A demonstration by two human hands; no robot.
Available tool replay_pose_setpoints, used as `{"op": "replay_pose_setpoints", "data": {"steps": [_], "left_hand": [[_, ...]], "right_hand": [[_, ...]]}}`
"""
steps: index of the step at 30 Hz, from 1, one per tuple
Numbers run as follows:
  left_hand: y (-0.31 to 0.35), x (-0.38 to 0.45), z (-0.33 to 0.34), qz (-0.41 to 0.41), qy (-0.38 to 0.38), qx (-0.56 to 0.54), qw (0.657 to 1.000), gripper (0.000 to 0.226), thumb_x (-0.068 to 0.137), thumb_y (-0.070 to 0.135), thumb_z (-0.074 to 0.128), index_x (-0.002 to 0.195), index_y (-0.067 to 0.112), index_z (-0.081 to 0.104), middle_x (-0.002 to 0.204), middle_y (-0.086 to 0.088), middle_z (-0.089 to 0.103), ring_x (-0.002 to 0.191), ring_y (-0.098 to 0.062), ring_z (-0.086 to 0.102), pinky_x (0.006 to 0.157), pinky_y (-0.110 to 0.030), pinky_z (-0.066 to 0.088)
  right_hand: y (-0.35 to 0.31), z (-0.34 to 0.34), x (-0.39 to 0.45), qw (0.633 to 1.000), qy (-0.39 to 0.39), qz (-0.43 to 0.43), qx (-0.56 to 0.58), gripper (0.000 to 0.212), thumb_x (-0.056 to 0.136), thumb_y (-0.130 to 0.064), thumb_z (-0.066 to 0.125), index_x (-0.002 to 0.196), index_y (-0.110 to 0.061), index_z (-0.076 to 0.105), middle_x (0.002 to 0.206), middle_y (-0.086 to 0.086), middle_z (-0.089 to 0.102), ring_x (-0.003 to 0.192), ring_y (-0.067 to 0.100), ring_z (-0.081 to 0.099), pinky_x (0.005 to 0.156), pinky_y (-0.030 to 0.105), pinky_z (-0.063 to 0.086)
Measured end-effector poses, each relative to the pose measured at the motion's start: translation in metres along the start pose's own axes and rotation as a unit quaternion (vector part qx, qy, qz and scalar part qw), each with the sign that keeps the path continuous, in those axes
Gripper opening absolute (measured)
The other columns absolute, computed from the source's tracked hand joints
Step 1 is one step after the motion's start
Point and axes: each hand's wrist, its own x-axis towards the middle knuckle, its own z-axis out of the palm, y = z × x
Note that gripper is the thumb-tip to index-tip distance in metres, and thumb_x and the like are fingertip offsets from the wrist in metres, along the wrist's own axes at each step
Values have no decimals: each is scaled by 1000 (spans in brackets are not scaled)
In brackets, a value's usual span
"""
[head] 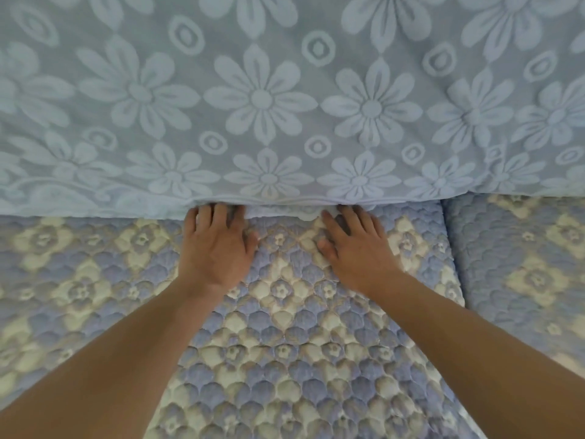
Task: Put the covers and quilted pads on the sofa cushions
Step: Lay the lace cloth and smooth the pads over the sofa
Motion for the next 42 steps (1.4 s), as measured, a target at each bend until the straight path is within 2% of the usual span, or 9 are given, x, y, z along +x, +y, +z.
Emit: {"op": "replay_pose_setpoints", "data": {"steps": [6,9,13,18,25,30,34,37,42], "left_hand": [[-11,20,17,-12,-65,-98,993,77,97,66,6,160,24,5,168,-4,9,154,-26,7,125,-50,5],[-5,63,24,-70,-70,-88,991,77,94,68,6,158,26,15,166,-1,18,153,-26,13,122,-56,4],[11,47,32,-82,54,-97,990,66,100,54,22,154,17,32,158,-11,37,147,-34,27,121,-58,13],[20,11,29,-105,25,-165,980,71,99,59,26,159,23,16,164,-17,18,151,-37,13,123,-53,12],[-22,115,36,-123,-9,-173,977,81,86,83,19,155,43,13,166,6,19,150,-30,22,121,-49,22],[23,27,27,-133,-18,-188,973,76,96,58,13,160,18,17,164,-18,18,150,-40,15,122,-56,13],[69,-125,38,66,-48,-134,988,69,100,57,24,160,26,15,167,-14,12,154,-38,4,121,-62,7],[58,-150,44,110,-44,-88,989,66,98,54,34,157,25,31,163,-15,25,152,-40,16,119,-64,14],[65,-148,42,109,-43,-61,991,68,96,53,30,157,21,31,162,-18,26,150,-43,17,120,-63,9]], "right_hand": [[0,1,22,998,6,62,11,72,97,-63,1,160,-29,8,166,15,12,153,34,4,124,51,1],[-8,-3,81,996,45,74,27,77,92,-64,1,153,-31,34,139,9,58,138,33,41,115,54,22],[-16,7,89,987,117,100,48,63,101,-58,19,155,-28,30,151,5,48,143,31,34,118,51,20],[-11,21,30,991,87,96,34,68,100,-59,10,159,-27,14,166,11,12,153,33,3,125,50,0],[8,18,100,989,106,102,-30,71,94,-53,4,151,-29,38,137,12,58,129,37,47,107,52,31],[20,14,37,996,81,46,11,64,102,-57,17,156,-25,27,162,11,26,150,35,19,122,53,13],[49,44,-98,986,20,123,112,66,105,-56,24,161,-29,0,167,1,-12,154,25,-12,124,41,-2],[96,55,-183,925,8,298,234,62,105,-42,40,159,-20,17,164,6,19,149,28,23,117,39,26],[143,35,-169,933,18,298,199,12,104,-29,46,104,-18,52,100,6,53,99,32,57,73,34,38]]}}
